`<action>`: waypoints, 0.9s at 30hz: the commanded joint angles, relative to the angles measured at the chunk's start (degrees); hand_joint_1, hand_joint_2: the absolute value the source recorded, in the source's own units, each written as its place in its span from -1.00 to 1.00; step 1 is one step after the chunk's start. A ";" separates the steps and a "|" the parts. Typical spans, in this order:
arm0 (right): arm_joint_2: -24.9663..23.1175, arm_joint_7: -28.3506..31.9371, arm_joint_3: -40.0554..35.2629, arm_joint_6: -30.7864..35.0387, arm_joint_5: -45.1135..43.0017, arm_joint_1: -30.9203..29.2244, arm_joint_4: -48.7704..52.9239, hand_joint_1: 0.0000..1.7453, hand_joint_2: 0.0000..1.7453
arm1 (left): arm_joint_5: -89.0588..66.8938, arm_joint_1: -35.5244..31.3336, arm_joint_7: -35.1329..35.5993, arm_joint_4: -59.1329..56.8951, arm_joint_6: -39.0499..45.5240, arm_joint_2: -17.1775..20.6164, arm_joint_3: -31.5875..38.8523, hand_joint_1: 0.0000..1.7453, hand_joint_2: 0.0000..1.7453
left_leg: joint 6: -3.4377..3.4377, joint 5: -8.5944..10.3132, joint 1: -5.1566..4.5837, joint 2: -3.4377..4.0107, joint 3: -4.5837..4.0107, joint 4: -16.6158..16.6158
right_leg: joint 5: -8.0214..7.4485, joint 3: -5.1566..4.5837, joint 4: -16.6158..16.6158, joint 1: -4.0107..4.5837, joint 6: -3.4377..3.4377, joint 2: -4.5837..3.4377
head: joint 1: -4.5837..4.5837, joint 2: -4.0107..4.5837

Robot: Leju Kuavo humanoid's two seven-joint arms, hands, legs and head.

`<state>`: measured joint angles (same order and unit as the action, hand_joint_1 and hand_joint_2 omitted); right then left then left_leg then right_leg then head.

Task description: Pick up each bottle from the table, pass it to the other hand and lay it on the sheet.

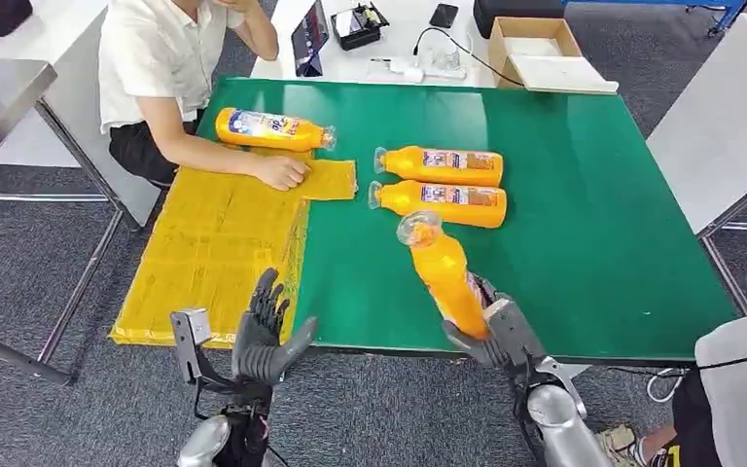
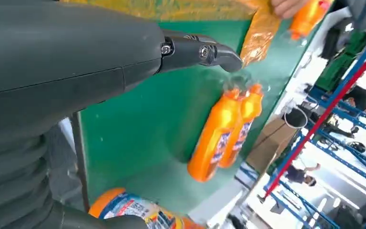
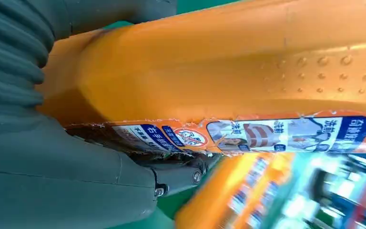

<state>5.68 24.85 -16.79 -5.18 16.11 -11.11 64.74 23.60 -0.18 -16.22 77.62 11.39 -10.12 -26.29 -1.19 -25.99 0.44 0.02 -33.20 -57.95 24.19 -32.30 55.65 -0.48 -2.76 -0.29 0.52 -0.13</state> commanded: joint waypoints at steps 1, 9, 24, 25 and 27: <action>0.07 -0.57 -2.43 -2.30 -1.15 -0.55 7.52 1.00 1.00 | -0.48 -3.02 -1.99 -4.48 -2.37 2.12 -4.63 -1.00 1.00 | 0.03 -0.02 -0.05 0.07 0.08 0.04 | 0.02 0.02 0.03 -0.04 0.07 -0.06 | 0.00 0.00; -3.22 -1.24 -12.63 -1.36 3.11 -7.53 3.42 1.00 1.00 | -5.03 -3.49 0.62 -5.49 -9.69 2.10 -7.09 -1.00 1.00 | 0.05 -0.01 -0.04 0.22 0.00 0.03 | -0.02 -0.08 0.07 -0.03 0.06 -0.20 | 0.02 0.00; -4.29 -1.43 -16.99 -1.87 2.65 -9.87 -1.49 1.00 1.00 | -4.58 -5.29 0.45 -5.89 -10.22 1.39 -7.44 -1.00 1.00 | 0.07 0.05 -0.03 0.03 -0.02 0.06 | 0.01 -0.05 0.07 -0.03 0.06 -0.02 | 0.00 0.00; -4.65 -1.69 -17.58 -1.99 2.87 -10.38 -2.38 1.00 1.00 | -4.69 -5.30 0.32 -5.60 -10.19 1.44 -7.54 -1.00 1.00 | 0.08 0.05 -0.04 0.05 0.03 0.07 | 0.03 -0.01 0.08 -0.04 0.09 -0.03 | 0.00 0.00; -5.14 -1.92 -18.68 -2.12 3.14 -11.25 -3.84 1.00 1.00 | -4.69 -5.47 0.30 -5.61 -10.29 1.42 -7.67 -1.00 1.00 | 0.08 0.05 -0.01 0.05 -0.06 0.04 | 0.00 -0.08 0.08 -0.01 0.06 -0.06 | 0.00 0.00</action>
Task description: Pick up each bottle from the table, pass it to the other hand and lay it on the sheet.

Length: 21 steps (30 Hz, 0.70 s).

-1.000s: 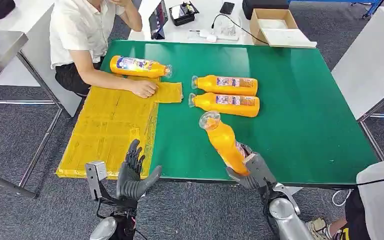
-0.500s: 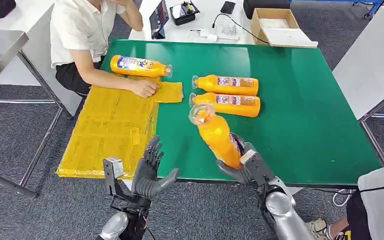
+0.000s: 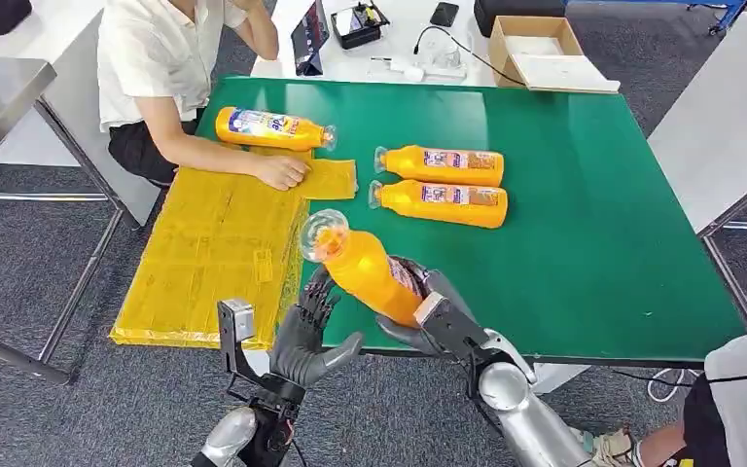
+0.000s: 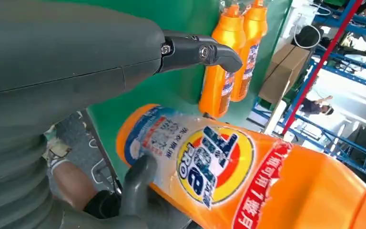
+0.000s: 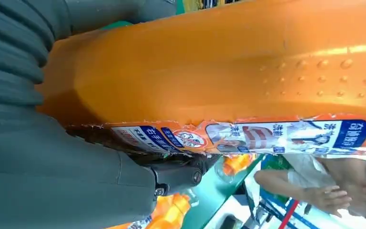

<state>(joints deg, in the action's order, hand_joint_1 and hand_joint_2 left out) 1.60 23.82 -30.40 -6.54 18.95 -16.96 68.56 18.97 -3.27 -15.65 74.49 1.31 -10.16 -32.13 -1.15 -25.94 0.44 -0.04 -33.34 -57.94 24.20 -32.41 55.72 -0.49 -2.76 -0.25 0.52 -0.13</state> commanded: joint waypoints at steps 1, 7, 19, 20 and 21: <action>-1.30 -1.16 -5.79 -0.65 0.93 -5.81 -8.13 1.00 1.00 | 0.04 -2.51 -0.18 -2.67 -0.11 1.31 -1.82 -1.00 1.00 | 0.09 -0.03 -0.06 0.16 0.26 0.08 | 0.04 0.14 0.05 -0.04 0.16 -0.13 | 0.00 0.00; -2.58 -1.88 -9.36 0.64 2.68 -6.44 -10.48 1.00 1.00 | 3.52 -3.30 0.21 -3.81 5.59 -1.20 1.18 -1.00 1.00 | 0.05 0.00 -0.03 0.10 0.14 0.06 | 0.01 0.05 0.01 -0.02 0.09 -0.07 | 0.00 0.00; -3.23 -2.15 -11.99 2.63 2.57 -8.10 -13.56 1.00 1.00 | 4.49 -4.28 -0.45 -2.36 7.79 -0.43 0.34 -1.00 1.00 | 0.07 0.01 -0.02 0.02 0.09 0.05 | 0.01 0.03 0.04 -0.02 0.10 -0.02 | 0.00 0.00; -2.95 -2.12 -12.04 2.63 2.36 -7.93 -13.01 1.00 1.00 | 5.25 -4.27 -0.40 -2.35 7.74 -0.37 0.74 -1.00 1.00 | 0.05 0.02 -0.02 -0.02 0.03 0.04 | 0.01 -0.01 0.03 -0.02 0.07 0.01 | 0.00 0.00; -2.88 -2.12 -12.15 2.65 2.36 -7.94 -12.92 1.00 1.00 | 5.77 -4.30 -0.08 -2.55 7.66 -0.39 0.93 -1.00 1.00 | 0.09 -0.01 -0.07 0.00 0.18 0.04 | 0.07 0.09 0.10 -0.05 0.15 0.01 | -0.02 0.00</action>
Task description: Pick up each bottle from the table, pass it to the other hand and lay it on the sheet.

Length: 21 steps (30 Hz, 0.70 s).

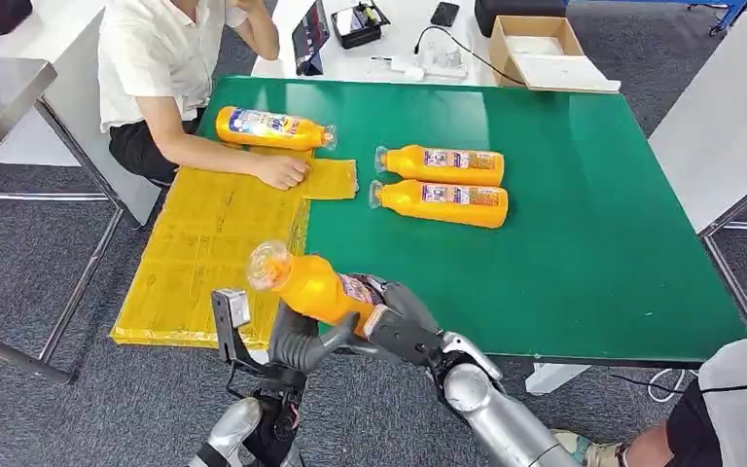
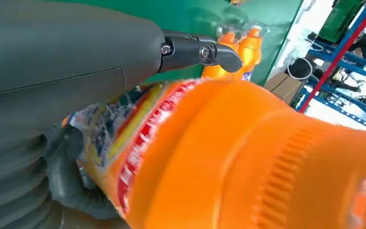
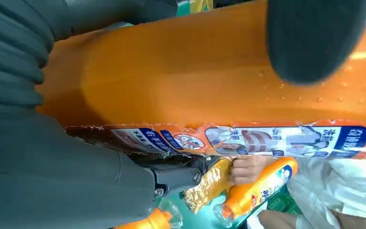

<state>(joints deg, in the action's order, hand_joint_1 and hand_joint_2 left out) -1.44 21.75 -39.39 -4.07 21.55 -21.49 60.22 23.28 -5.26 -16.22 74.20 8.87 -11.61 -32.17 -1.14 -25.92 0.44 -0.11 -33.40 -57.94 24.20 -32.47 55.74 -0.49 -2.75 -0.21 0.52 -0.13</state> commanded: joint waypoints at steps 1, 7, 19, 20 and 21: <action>0.17 -0.07 -3.38 0.15 -0.13 -3.55 -4.63 1.00 1.00 | 1.67 -2.46 0.63 -2.52 -0.01 1.19 1.03 -1.00 1.00 | 0.07 -0.02 -0.06 0.07 0.23 0.06 | 0.06 0.15 0.06 -0.05 0.14 -0.03 | 0.00 0.00; -0.75 0.05 -4.48 -0.83 -1.13 -4.41 -6.63 1.00 1.00 | 3.61 -2.55 0.77 -2.85 -3.15 1.63 0.25 1.00 1.00 | 0.05 -0.03 -0.06 0.09 0.22 0.07 | 0.05 0.14 0.02 -0.04 0.12 -0.06 | -0.02 0.00; -6.33 1.60 -4.22 1.85 -2.87 -0.34 -0.71 -1.00 1.00 | 9.80 6.57 1.05 7.55 -10.73 3.89 5.52 1.00 1.00 | 0.09 -0.12 0.00 0.32 0.21 0.06 | 0.06 0.05 0.03 0.01 0.13 -0.30 | 0.00 0.00; -6.44 1.31 -4.43 2.05 -2.74 -0.25 -0.41 -1.00 -1.00 | 9.83 6.91 1.21 8.01 -10.96 4.02 5.74 1.00 1.00 | 0.08 -0.10 0.01 0.30 0.16 0.06 | 0.04 0.00 0.03 0.01 0.12 -0.28 | -0.02 0.00; -6.98 2.14 -4.29 2.81 -3.01 0.25 0.48 -1.00 -1.00 | 9.84 7.50 0.92 8.68 -11.70 4.06 6.82 1.00 1.00 | 0.06 -0.08 0.01 0.26 0.10 0.04 | 0.03 -0.03 0.04 0.02 0.09 -0.23 | -0.02 0.00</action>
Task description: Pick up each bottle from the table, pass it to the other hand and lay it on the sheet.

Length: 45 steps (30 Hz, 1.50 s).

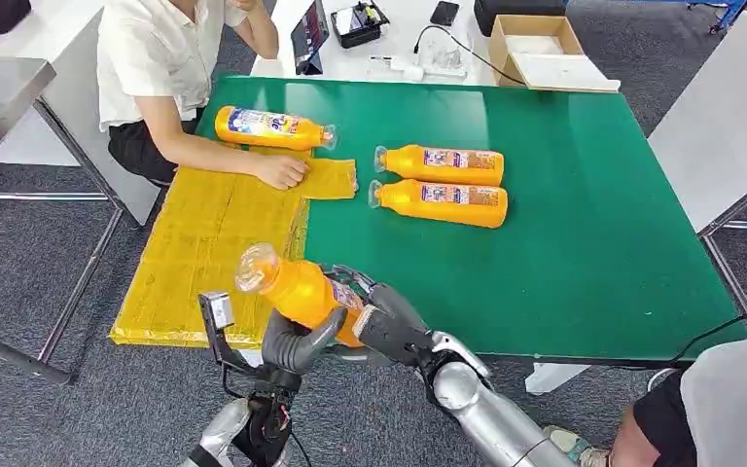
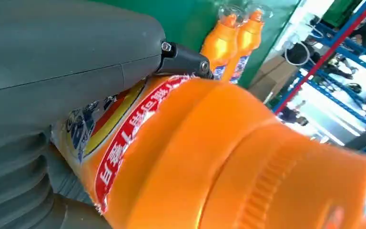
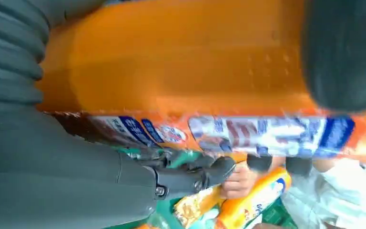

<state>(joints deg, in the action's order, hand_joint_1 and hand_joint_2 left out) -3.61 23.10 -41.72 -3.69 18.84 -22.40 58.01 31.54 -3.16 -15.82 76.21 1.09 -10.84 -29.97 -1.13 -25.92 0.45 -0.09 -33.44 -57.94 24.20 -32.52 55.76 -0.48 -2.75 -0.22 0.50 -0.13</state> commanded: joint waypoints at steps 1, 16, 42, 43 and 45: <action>-5.11 1.98 -1.95 3.28 -0.24 1.58 3.50 -1.00 -1.00 | 1.55 5.60 0.26 6.89 -4.89 3.29 5.63 1.00 1.00 | 0.05 -0.05 0.02 0.17 0.08 0.03 | 0.02 -0.03 0.02 0.02 0.07 -0.16 | 0.02 0.00; -2.06 6.18 4.53 7.76 2.07 9.48 13.18 -1.00 -1.00 | -31.71 1.76 -4.93 3.56 11.80 5.06 7.99 1.00 1.00 | 0.06 0.02 0.01 -0.18 0.11 0.09 | 0.08 0.11 -0.03 0.00 0.11 0.19 | 0.00 0.00; 2.09 11.89 14.91 8.96 6.85 13.83 19.80 -1.00 -1.00 | -78.91 -29.23 5.93 -41.64 33.55 0.77 8.68 1.00 1.00 | -0.01 0.30 -0.06 -0.30 -0.03 0.03 | -0.16 0.02 -0.03 -0.09 -0.08 0.34 | 0.00 0.00; 1.92 11.88 14.56 8.56 6.82 13.32 19.42 -1.00 -1.00 | -82.35 -30.49 9.32 -43.63 32.60 1.26 7.10 1.00 1.00 | 0.00 0.30 -0.10 -0.24 0.01 0.05 | -0.18 0.04 -0.01 -0.12 -0.05 0.31 | 0.02 0.00; 1.53 11.71 14.15 8.21 6.73 12.69 18.95 -1.00 -1.00 | -85.53 -32.08 11.75 -45.96 31.30 1.80 6.23 1.00 1.00 | -0.01 0.30 -0.11 -0.15 -0.02 0.03 | -0.27 -0.06 -0.01 -0.11 0.05 0.26 | 0.02 0.00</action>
<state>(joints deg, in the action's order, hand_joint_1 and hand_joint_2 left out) -2.16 34.82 -27.82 5.86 25.68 -5.11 81.98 -44.16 -22.28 -11.93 53.34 34.27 -10.67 -17.42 -1.17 -25.63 0.34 -0.23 -33.53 -57.95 23.94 -32.65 55.77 -0.60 -2.76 0.02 0.52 -0.13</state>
